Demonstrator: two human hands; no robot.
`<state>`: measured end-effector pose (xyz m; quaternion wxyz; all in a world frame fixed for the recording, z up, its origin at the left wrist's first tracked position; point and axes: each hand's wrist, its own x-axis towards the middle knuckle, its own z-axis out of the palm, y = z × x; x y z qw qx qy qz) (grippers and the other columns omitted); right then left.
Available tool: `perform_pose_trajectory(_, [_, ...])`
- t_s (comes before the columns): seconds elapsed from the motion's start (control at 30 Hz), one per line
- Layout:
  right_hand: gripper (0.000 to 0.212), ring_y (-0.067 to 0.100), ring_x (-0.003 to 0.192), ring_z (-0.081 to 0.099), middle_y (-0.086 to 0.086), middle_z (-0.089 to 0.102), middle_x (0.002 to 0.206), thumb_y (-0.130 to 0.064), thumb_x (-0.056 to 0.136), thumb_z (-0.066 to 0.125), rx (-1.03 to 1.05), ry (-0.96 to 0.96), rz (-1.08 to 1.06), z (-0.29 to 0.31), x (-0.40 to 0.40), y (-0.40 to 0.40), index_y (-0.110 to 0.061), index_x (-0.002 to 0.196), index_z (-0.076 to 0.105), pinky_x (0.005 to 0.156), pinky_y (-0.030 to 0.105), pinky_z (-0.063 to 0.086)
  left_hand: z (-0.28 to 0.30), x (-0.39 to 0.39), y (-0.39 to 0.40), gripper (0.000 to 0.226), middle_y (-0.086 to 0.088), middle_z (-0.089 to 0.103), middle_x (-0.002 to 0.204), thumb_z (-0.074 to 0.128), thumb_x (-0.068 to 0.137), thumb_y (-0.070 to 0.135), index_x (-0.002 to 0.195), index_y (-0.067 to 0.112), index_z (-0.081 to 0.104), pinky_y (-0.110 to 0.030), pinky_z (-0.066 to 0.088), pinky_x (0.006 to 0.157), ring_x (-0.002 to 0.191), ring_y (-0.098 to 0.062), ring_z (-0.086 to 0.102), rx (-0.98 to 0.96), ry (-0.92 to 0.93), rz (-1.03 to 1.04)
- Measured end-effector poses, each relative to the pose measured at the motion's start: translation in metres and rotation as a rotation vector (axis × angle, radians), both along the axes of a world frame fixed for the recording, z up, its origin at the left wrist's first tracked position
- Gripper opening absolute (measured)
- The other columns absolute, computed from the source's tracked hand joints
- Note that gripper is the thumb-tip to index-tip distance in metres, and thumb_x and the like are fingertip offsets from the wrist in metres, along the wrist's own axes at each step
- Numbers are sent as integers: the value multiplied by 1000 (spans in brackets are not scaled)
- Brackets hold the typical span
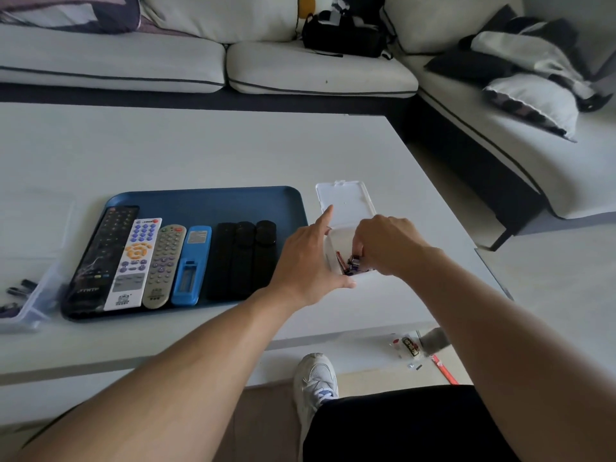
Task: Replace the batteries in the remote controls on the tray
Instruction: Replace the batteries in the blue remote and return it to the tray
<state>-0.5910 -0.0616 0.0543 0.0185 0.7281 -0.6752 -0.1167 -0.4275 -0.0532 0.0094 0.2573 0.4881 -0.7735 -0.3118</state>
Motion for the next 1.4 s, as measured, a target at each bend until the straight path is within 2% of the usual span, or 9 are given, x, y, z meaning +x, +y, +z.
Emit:
perform_pose_trajectory(0.17, [23, 22, 92, 67, -10, 70, 99, -25, 88, 66, -147, -48, -37, 8, -17, 0, -45, 99, 71, 69, 28, 39, -3, 1, -3, 134, 6, 50, 145, 94, 61, 43, 161, 29, 7, -24, 23, 113, 135, -12, 34, 37, 2, 7])
perform_pose_trajectory(0.4, [26, 22, 96, 67, -7, 71, 106, -29, 95, 62, -58, 77, 67, -5, -12, 2, -44, 114, 69, 71, 28, 41, -3, -1, -6, 134, 1, 51, 144, 93, 61, 46, 161, 24, 6, -29, 25, 114, 136, -16, 37, 20, -20, 9])
perform_pose_trajectory(0.6, [25, 22, 71, 54, -8, 47, 69, -14, 90, 57, -10, 249, 80, -7, 6, -8, -31, 102, 70, 64, 29, 37, -5, 0, -9, 125, 0, 51, 146, 88, 68, 50, 161, 23, 8, -33, 22, 117, 137, -19, 37, 14, -42, 27])
perform_pose_trajectory(0.77, [21, 21, 82, 64, -6, 67, 93, -26, 93, 59, -36, 143, 52, -4, 2, -9, -36, 110, 68, 67, 29, 39, -9, -1, -11, 119, -3, 38, 159, 78, 77, 57, 161, 23, 2, -41, 5, 126, 149, -21, 24, 101, -79, -4])
perform_pose_trajectory(0.9, [21, 24, 93, 64, -5, 69, 99, -24, 94, 60, -210, -197, -66, 20, 8, -8, -35, 112, 65, 71, 32, 42, -11, 6, -13, 128, -7, 34, 160, 80, 69, 64, 161, 23, 1, -42, 3, 125, 151, -22, 24, 105, -143, -36])
perform_pose_trajectory(1.03, [30, 22, 84, 69, -1, 65, 85, -3, 96, 55, -223, -1191, -278, 35, 28, -1, -15, 122, 66, 85, 39, 56, 1, 35, -12, 102, -11, 39, 154, 73, 87, 24, 161, 17, 3, -40, 15, 124, 151, -29, 17, 53, -195, -8])
perform_pose_trajectory(1.13, [21, 26, 64, 66, 12, 56, 76, 3, 96, 48, 127, -1915, -584, 38, 59, 6, -1, 105, 66, 69, 34, 58, 9, 70, -15, 84, -4, 36, 158, 55, 92, 6, 161, 20, 9, -34, 16, 124, 153, -23, 15, 37, -150, 141])
perform_pose_trajectory(1.23, [5, 17, 55, 56, 7, 57, 75, -11, 96, 58, 469, -1845, -624, 30, 99, 9, -10, 96, 63, 42, 21, 38, 14, 109, -18, 77, -3, 46, 151, 52, 90, 0, 159, 19, 22, -33, 27, 117, 143, -22, 33, 35, -74, 316])
perform_pose_trajectory(1.4, [19, 8, 51, 42, -3, 53, 66, -21, 97, 63, 747, -1543, -447, 12, 171, 12, -15, 113, 72, 40, 18, 23, 15, 170, -16, 61, 0, 61, 137, 49, 91, 0, 148, 20, 43, -36, 46, 100, 120, -27, 59, 96, 1, 518])
